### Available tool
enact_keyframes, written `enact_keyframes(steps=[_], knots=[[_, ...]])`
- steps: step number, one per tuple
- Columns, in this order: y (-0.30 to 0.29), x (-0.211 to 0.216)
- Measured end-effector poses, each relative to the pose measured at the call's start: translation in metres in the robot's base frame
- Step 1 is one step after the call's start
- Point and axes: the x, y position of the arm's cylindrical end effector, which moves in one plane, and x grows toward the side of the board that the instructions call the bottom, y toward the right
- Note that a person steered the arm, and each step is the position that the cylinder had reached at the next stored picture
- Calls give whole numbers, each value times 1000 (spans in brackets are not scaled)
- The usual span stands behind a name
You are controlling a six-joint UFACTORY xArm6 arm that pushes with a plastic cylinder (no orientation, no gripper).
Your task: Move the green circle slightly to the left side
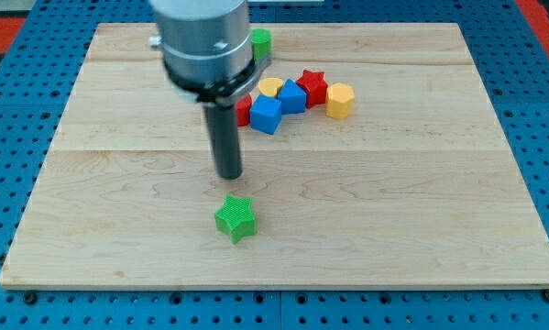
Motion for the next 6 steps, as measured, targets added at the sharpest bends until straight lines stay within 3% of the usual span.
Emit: enact_keyframes(steps=[1, 2, 4, 5, 6], knots=[[89, -14], [173, -57], [211, -190], [127, -228], [30, -232]])
